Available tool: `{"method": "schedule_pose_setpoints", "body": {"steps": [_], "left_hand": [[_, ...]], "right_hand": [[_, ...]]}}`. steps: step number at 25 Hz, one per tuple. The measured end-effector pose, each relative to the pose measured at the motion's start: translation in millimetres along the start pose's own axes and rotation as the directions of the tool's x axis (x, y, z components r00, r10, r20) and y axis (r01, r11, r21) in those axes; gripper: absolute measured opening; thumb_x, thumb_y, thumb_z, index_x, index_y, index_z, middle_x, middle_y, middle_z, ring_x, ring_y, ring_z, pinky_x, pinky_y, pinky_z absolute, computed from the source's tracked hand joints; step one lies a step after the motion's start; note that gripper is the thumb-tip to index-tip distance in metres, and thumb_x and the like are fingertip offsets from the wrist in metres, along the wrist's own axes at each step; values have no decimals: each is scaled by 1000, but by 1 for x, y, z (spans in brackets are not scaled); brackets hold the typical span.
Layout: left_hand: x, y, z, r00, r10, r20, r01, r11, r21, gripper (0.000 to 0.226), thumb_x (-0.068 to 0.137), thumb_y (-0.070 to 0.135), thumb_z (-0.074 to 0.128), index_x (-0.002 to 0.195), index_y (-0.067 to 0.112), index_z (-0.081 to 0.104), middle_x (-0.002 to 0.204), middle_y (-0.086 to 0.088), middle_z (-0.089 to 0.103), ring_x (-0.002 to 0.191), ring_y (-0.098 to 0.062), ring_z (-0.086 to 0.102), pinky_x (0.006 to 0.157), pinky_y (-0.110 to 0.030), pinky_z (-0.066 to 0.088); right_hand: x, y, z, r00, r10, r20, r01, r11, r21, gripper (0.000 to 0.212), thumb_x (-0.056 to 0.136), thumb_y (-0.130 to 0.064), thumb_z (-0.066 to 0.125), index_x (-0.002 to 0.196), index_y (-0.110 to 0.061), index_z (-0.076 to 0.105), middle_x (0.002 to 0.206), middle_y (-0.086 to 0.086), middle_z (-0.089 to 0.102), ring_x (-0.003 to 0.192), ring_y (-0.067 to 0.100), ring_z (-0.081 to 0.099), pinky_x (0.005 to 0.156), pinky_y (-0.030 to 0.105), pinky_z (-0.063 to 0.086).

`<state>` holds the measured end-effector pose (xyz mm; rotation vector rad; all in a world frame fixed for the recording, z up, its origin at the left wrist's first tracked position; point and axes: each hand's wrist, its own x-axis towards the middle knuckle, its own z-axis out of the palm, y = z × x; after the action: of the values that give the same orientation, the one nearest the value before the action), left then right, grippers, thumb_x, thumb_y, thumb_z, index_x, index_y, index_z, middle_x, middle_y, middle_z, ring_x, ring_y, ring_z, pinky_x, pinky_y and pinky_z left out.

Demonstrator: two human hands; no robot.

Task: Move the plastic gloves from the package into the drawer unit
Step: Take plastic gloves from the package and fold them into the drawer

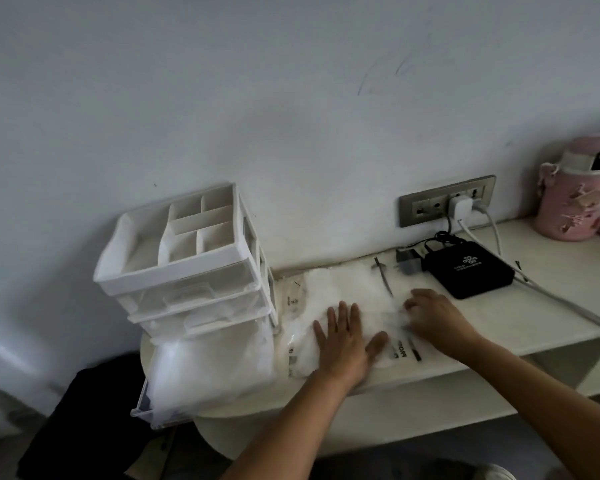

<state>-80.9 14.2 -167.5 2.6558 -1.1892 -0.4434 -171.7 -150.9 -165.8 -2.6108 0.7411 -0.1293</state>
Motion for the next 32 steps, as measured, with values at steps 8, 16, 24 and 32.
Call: {"method": "schedule_pose_setpoints", "body": {"steps": [8,16,24,32], "left_hand": [[0,1,9,995,-24,-102,20,999,-38,105,63,74,-15,152,21,-6,160,-6,-12,146,-22,-17,112,-45,-18],[10,1,3,996,-76,-55,71,994,-83,71,95,60,28,152,20,15,160,-11,1,148,-26,-4,117,-45,-7],[12,28,-63,966,178,190,222,-181,-958,111,64,87,23,132,4,50,134,-15,56,123,-31,54,106,-48,36],[-6,-16,-113,960,227,164,220,-249,-943,95,68,78,48,128,5,57,127,-21,60,118,-37,57,103,-54,40]], "right_hand": [[-10,7,-9,989,-25,-148,47,988,145,20,83,-22,70,98,-11,74,104,4,68,99,20,62,78,19,40],[-13,-3,-80,901,-61,-430,83,996,31,14,91,-11,58,87,-5,70,89,7,67,70,14,56,60,15,41],[-41,-59,-129,689,-295,-662,494,860,131,9,78,-8,73,86,-9,75,88,-4,66,74,5,61,75,-1,42],[-42,-74,-115,804,-492,-334,556,822,125,7,78,-18,74,83,-20,77,102,-13,67,82,-4,63,77,3,44]]}}
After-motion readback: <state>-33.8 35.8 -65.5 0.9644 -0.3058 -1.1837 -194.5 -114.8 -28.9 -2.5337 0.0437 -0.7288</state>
